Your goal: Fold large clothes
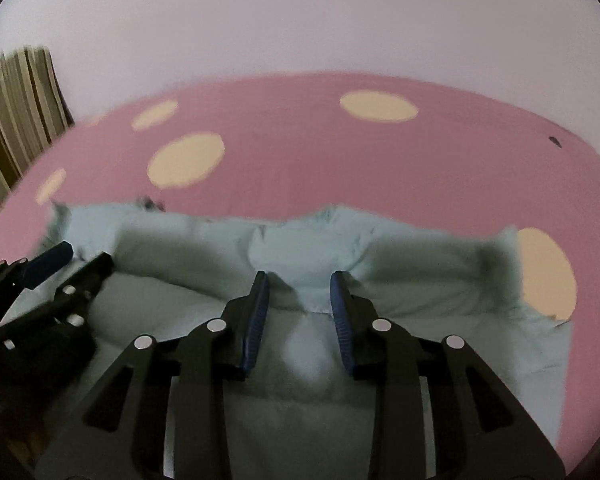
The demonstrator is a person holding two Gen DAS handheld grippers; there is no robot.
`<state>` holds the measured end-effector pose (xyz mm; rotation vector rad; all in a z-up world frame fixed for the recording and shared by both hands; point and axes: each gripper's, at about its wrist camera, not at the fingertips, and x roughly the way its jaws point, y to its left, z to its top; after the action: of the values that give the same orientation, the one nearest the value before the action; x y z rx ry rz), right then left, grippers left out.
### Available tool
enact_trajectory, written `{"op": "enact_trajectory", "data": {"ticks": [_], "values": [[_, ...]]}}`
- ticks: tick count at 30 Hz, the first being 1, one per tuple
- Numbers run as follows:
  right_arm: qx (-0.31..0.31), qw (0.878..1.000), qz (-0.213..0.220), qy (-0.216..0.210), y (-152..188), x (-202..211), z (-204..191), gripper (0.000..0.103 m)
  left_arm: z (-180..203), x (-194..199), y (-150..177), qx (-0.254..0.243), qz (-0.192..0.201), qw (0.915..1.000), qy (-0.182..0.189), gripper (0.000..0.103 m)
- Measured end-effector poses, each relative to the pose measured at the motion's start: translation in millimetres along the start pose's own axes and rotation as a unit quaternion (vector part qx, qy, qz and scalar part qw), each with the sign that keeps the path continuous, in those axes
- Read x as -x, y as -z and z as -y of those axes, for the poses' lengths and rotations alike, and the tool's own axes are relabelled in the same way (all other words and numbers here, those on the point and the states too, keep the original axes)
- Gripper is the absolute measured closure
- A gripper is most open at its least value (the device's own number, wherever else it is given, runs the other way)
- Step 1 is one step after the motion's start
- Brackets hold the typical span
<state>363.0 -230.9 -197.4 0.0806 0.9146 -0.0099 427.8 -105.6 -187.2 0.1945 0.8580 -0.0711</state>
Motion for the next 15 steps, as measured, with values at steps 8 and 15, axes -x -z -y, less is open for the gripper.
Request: {"op": "enact_trajectory", "data": {"ticks": [8, 15], "values": [[-0.001, 1.0, 0.003, 0.019, 12.3, -29.9, -6.2, 0.07, 10.4, -31.2, 12.5, -0.004, 0.001, 0.9997, -0.024, 0.053], [-0.008, 0.997, 0.055, 0.046, 16.7, 36.9, 19.8, 0.057, -22.6, 30.9, 17.6, 0.013, 0.057, 0.9978, -0.032, 0.047]]}}
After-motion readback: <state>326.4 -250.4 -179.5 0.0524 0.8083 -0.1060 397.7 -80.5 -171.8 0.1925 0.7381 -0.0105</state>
